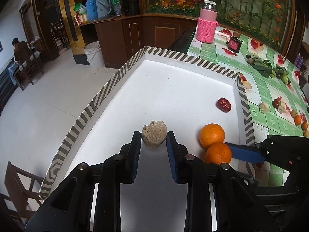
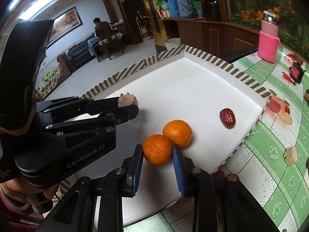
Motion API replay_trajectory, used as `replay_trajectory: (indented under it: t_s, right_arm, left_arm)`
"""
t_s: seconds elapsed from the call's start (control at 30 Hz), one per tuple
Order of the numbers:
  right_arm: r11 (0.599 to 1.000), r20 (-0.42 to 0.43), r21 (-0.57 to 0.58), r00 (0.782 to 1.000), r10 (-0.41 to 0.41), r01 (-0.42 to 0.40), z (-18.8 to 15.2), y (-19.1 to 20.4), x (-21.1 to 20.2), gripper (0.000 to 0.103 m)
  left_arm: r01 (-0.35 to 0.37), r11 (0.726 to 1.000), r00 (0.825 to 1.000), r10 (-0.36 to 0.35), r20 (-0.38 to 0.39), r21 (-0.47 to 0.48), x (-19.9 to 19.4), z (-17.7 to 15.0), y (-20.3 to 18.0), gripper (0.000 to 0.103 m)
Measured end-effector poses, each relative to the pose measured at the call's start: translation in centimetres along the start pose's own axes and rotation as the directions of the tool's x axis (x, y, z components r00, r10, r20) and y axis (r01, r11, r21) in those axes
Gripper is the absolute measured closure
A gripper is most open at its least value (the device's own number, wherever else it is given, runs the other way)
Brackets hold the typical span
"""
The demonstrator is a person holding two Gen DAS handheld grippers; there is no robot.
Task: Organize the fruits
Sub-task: 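Place the loofah piece and orange into the white tray, opening both tools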
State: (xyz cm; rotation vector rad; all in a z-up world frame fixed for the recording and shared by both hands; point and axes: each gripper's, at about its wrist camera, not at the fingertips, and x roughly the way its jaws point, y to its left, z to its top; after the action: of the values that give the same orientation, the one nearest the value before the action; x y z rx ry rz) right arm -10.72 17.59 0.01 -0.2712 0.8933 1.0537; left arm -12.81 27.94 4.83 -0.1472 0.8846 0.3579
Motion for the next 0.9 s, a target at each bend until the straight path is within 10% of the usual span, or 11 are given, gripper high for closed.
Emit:
replay_trajectory:
  t_s: [0.57, 0.9]
  right_arm:
    - [1.0, 0.002, -0.025, 1.0, -0.016, 0.016, -0.4, 1.3, -0.6, 0.072]
    - [0.999, 0.089, 0.013, 0.995, -0.043, 0.042, -0.9, 0.3, -4.2, 0.072]
  left_arm:
    - [-0.012, 0.998, 1.0, 0.01, -0.03, -0.065, 0.2, -0.1, 1.0, 0.064]
    - [-0.086, 0.996, 0.991, 0.089, 0.1, -0.028, -2.3, 0.4, -0.9, 0.053]
